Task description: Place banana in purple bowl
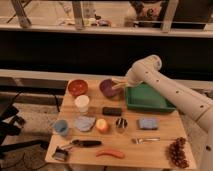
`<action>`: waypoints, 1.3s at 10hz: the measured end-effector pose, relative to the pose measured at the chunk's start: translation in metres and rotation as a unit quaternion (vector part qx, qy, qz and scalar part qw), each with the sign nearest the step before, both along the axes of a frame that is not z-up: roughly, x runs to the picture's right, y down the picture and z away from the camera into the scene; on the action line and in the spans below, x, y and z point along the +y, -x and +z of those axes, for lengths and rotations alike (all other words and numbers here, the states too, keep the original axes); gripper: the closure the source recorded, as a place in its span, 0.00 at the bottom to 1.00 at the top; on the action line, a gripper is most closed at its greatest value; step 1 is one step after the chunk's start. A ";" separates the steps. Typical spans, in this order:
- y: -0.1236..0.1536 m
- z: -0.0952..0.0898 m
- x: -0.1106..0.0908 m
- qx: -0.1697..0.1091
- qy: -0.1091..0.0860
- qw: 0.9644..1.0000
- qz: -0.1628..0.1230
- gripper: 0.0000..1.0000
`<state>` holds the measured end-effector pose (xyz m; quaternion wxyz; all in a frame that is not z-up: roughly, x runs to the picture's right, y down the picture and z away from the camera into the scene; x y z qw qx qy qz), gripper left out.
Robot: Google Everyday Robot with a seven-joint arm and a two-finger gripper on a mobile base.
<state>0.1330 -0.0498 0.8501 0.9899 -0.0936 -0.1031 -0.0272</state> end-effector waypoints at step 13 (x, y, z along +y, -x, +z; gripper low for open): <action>0.088 0.025 -0.010 -0.102 -0.014 0.992 -0.068 1.00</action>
